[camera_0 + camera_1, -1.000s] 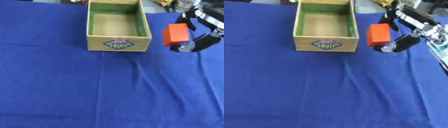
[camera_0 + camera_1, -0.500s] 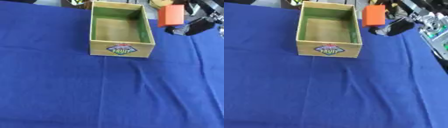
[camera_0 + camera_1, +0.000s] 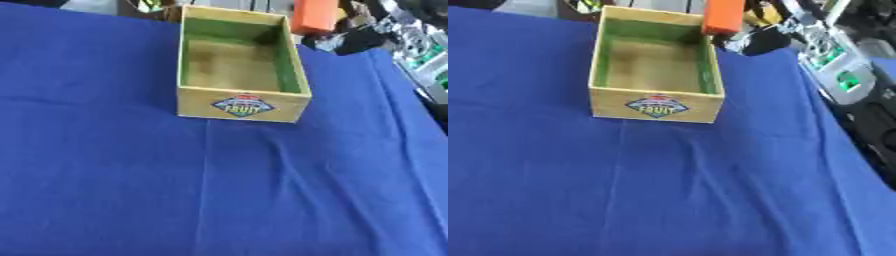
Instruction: Pick up objects on the table and place them in the box.
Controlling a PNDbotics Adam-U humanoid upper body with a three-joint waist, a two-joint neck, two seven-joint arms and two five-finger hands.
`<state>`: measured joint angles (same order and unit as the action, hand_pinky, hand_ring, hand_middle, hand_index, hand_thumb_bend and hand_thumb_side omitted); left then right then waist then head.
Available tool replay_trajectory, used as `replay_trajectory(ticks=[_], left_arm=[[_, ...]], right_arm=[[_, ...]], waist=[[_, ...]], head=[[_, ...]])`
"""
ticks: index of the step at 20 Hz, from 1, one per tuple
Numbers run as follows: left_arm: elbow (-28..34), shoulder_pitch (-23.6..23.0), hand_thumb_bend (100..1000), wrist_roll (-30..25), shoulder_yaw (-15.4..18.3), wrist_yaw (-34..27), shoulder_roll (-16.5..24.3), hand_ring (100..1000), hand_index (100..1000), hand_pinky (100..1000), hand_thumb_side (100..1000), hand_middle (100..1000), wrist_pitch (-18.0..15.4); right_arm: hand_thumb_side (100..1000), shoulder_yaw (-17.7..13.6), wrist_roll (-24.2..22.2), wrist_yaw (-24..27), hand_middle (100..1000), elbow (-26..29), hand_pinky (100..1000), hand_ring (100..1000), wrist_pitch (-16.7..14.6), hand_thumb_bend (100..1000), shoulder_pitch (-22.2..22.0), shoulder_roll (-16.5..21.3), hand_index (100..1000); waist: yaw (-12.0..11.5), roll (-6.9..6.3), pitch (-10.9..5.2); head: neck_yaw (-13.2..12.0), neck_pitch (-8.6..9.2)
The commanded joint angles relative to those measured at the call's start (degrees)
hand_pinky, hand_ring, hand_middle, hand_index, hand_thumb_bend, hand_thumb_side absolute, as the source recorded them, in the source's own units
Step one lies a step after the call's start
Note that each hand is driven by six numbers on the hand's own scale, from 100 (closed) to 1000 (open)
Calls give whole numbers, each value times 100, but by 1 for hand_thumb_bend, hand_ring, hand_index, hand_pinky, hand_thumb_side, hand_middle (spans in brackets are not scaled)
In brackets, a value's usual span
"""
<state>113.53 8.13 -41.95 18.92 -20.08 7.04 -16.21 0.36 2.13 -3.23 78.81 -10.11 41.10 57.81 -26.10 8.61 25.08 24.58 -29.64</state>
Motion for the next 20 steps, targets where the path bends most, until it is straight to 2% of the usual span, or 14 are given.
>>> replay_trajectory(ticks=[1,2,3,4,8,12,16,20], left_arm=[[106,36,100,-21,-45,-1,84,120,407,100,1000,131,-38],[106,58,100,-26,-50,-13,88,120,407,100,1000,131,-41],[106,76,100,-32,-53,-23,93,119,406,100,1000,131,-45],[106,93,100,-36,-54,-31,97,119,406,100,1000,130,-52],[106,115,100,-60,-54,-49,99,117,406,100,1000,129,-110],[106,120,100,-78,-56,-72,93,116,405,100,1000,127,-192],[106,36,100,-103,-48,-28,54,114,403,100,1000,126,-245],[106,-29,100,-112,-42,41,25,112,402,100,1000,125,-288]], right_arm=[[100,-3,260,68,153,-121,615,522,-111,151,207,208,125],[100,8,342,55,152,-154,614,521,-148,149,236,210,124],[100,18,415,31,150,-197,612,518,-177,246,255,210,123],[100,21,482,2,148,-245,611,517,-201,149,269,209,122],[100,6,684,-153,147,-447,609,516,-294,142,267,236,122],[100,-50,827,-354,149,-590,605,517,-379,120,229,315,122],[113,-110,1144,-735,158,-669,584,519,-480,100,264,387,123],[169,-114,1831,-1426,179,-628,547,523,-565,100,335,419,133]], waist=[[-53,-5,-93],[-96,15,-79],[-136,33,-66],[-187,54,-47],[-394,107,29],[-580,141,116],[-624,141,199],[-576,128,252]], head=[[157,83],[191,87],[217,93],[251,105],[423,195],[585,365],[622,453],[613,472]])
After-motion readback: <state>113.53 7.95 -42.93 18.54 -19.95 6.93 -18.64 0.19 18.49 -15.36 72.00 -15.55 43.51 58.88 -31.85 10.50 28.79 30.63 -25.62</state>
